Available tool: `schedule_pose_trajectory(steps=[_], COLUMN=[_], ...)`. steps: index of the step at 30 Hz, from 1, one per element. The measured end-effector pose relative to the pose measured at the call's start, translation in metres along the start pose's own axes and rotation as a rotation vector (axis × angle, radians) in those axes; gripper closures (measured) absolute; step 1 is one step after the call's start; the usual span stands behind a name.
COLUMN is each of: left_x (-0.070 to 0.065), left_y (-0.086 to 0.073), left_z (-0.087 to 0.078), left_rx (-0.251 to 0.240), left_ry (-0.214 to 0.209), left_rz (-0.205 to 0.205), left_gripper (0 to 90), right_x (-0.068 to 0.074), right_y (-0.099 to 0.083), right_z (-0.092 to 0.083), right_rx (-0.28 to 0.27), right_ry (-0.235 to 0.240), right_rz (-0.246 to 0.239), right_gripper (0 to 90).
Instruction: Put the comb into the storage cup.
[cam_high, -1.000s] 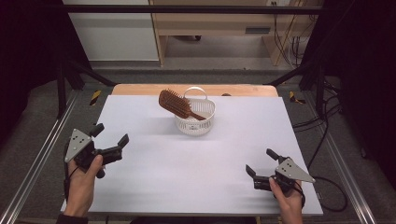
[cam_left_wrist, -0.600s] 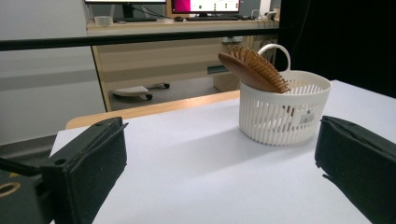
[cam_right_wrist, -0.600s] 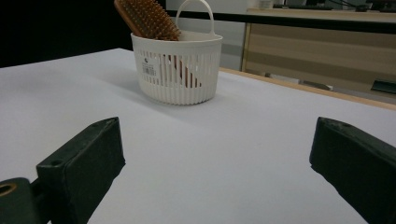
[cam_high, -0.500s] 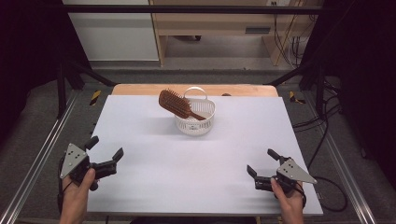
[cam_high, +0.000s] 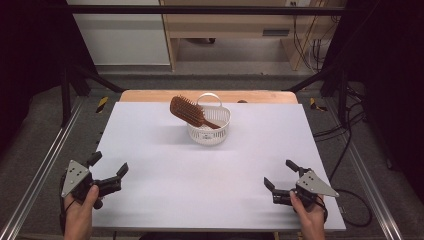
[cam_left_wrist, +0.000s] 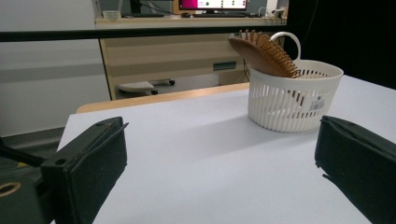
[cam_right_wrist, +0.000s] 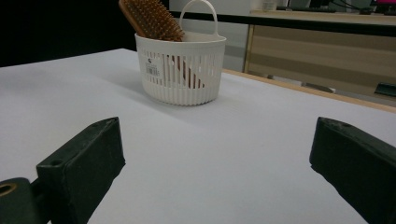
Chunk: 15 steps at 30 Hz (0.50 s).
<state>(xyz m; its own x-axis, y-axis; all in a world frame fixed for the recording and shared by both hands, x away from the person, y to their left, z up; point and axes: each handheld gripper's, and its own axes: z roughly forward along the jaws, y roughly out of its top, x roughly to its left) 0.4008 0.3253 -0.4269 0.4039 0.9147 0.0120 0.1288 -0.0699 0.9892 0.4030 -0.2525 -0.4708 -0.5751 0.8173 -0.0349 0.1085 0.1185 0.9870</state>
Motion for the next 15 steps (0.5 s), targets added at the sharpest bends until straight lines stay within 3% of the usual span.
schedule_pose_trajectory(steps=[15], left_x=[0.007], left_y=[-0.016], left_z=[-0.005], left_rx=[0.007], left_ry=[0.017], left_rz=[0.002], left_gripper=[2.2], right_x=[0.000], right_y=[-0.001], right_z=[0.000], right_rx=[0.002], right_ry=[0.003], right_rz=[-0.001], right_gripper=[3.2])
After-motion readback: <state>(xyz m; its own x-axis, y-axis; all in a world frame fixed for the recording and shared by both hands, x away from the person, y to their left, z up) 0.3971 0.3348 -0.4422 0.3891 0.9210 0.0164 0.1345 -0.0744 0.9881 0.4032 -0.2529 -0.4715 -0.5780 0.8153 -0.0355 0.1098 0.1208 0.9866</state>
